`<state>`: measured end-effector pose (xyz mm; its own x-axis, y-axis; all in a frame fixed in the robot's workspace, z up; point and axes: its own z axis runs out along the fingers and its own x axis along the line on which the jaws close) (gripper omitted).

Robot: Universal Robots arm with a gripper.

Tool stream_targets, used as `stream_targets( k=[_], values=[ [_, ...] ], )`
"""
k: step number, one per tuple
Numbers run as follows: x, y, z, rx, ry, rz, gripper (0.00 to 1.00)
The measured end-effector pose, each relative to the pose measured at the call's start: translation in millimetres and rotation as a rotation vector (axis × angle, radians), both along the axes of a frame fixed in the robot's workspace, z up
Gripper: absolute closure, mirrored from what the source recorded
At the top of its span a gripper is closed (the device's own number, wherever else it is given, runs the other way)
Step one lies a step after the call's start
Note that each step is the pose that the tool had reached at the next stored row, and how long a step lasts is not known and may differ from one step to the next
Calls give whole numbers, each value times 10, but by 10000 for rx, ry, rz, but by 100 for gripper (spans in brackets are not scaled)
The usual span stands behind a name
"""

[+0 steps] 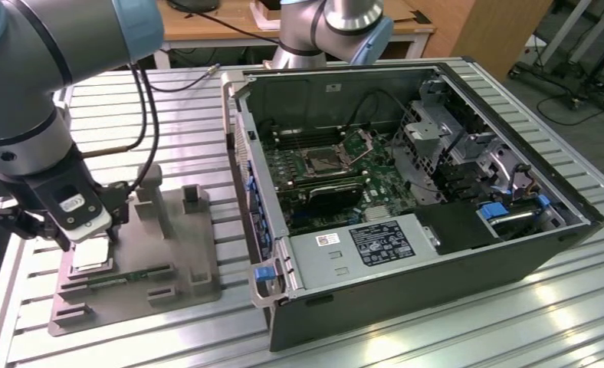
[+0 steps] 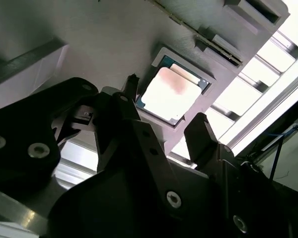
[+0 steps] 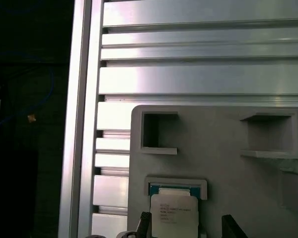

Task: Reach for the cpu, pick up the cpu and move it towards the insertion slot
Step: 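Pick up the cpu and move it towards the insertion slot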

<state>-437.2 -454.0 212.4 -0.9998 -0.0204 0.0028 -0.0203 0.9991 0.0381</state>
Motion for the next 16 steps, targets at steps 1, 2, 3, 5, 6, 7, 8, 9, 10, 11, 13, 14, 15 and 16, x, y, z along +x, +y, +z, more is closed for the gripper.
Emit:
stream_targets(
  k=[1, 2, 3, 5, 6, 7, 8, 9, 10, 11, 13, 14, 15, 16],
  values=[
    [-2, 0, -18, 1, -1, 2, 35],
    [-2, -1, -28, 1, -1, 2, 35],
    [-3, -1, -32, 1, 0, 2, 35],
    [-3, 0, -33, -1, 3, 1, 35],
    [-3, 0, -36, -1, 0, 1, 34],
    [-3, 0, -47, 1, -2, 1, 34],
    [-6, 0, -63, 0, 12, -2, 28],
    [-10, 3, -76, -2, 37, -23, 28],
    [-14, 7, -89, -12, 59, -60, 28],
    [-20, 9, -101, -18, 72, -90, 28],
    [-40, 11, -123, -22, 88, -130, 28],
    [-46, 11, -140, -20, 91, -141, 28],
    [-48, 11, -160, -19, 99, -142, 28],
    [-48, 11, -175, -21, 115, -143, 28]
  ],
)
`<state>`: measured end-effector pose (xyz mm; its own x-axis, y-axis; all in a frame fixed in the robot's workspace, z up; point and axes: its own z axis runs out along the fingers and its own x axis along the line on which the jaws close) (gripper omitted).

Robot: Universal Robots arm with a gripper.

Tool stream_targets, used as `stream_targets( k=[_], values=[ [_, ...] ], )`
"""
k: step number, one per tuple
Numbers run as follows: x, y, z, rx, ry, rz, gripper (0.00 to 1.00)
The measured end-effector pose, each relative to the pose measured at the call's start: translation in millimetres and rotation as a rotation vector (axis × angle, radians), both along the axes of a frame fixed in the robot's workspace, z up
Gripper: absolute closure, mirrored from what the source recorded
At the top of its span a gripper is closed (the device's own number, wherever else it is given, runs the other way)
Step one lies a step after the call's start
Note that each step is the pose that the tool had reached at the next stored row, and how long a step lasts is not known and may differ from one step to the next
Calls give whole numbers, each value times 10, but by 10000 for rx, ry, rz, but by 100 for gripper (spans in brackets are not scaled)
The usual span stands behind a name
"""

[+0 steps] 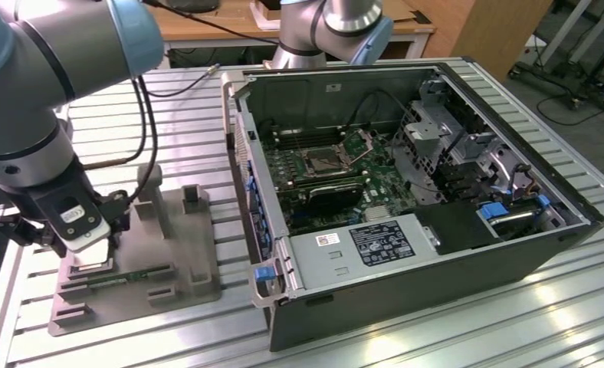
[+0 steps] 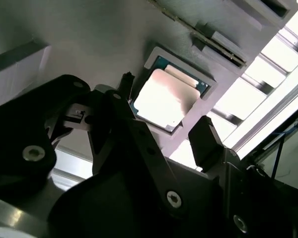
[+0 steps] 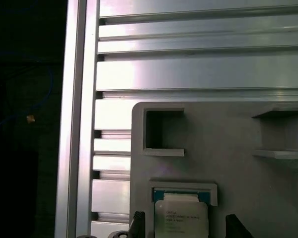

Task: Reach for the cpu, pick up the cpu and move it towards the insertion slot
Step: 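Pick up the cpu and move it towards the insertion slot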

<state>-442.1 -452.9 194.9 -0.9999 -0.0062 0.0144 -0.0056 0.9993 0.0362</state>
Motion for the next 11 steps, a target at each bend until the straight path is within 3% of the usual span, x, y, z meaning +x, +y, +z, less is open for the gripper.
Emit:
stream_targets(
  k=[11],
  values=[
    [-4, 10, -131, 0, 120, -19, 28]
  ],
)
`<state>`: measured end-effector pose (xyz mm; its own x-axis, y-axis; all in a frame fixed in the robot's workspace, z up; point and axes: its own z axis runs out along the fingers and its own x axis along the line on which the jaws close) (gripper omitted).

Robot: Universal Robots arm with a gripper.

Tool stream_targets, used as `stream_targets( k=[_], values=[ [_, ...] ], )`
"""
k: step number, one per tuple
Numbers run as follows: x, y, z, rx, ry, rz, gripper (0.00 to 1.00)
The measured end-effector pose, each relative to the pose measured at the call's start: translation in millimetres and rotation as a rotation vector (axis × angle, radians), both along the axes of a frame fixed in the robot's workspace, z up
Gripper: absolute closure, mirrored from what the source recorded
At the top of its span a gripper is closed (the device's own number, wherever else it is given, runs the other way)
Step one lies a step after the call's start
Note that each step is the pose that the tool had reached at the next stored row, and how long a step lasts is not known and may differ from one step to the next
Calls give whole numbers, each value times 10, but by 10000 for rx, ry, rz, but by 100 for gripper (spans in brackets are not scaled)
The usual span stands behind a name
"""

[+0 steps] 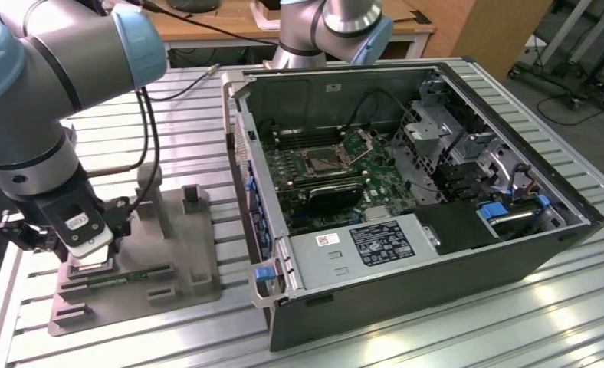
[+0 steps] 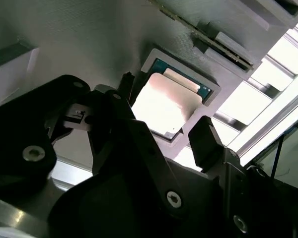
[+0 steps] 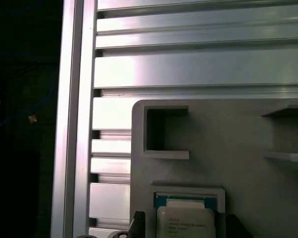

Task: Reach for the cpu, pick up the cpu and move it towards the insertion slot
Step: 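Pick up the cpu and move it towards the insertion slot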

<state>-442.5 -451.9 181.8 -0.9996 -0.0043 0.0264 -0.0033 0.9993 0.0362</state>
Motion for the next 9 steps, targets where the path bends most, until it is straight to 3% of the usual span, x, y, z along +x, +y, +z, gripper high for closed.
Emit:
stream_targets(
  k=[4, 9],
  values=[
    [-2, 10, -49, -1, 4, -84, 28],
    [-3, 10, -53, 0, 3, -90, 28]
  ],
)
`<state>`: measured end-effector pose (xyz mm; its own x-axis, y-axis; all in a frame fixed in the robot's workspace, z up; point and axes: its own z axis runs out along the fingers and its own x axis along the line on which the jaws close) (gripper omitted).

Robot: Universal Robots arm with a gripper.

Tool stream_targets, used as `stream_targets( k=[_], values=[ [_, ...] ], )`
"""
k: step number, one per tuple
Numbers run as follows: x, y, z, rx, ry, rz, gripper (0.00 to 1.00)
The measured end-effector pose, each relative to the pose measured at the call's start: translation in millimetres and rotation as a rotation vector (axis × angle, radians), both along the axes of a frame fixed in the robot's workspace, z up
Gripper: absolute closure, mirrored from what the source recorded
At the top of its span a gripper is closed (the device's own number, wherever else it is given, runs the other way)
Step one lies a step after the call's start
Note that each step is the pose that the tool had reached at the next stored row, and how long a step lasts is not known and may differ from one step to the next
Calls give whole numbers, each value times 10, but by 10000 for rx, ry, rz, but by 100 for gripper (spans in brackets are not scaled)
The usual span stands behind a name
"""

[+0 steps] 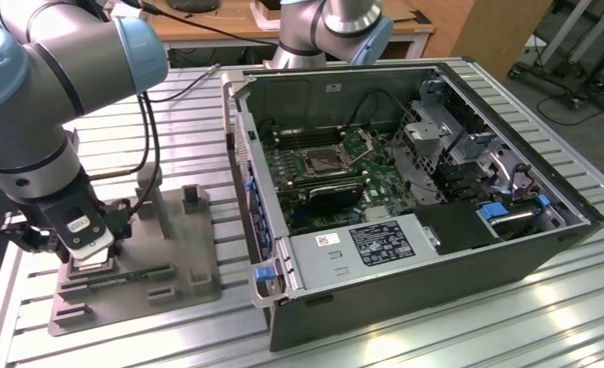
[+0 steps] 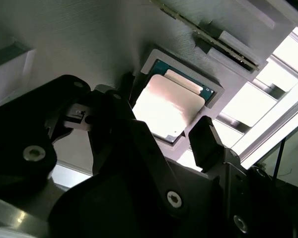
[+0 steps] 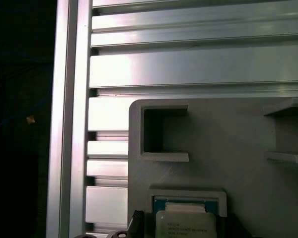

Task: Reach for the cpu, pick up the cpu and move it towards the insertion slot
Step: 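Pick up the cpu and move it towards the insertion slot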

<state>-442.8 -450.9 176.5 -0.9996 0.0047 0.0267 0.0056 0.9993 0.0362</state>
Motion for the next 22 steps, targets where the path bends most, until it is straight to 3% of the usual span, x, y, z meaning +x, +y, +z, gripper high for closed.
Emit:
stream_targets(
  k=[3, 4, 9, 10, 22],
  values=[
    [0, 0, 0, 0, 0, 0, 29],
    [0, 0, 0, 0, 0, 0, 36],
    [0, 0, -1, -1, 0, 0, 38],
    [0, 0, -1, -1, 1, 0, 45],
    [0, 0, 24, 1, -1, 0, 45]
  ],
)
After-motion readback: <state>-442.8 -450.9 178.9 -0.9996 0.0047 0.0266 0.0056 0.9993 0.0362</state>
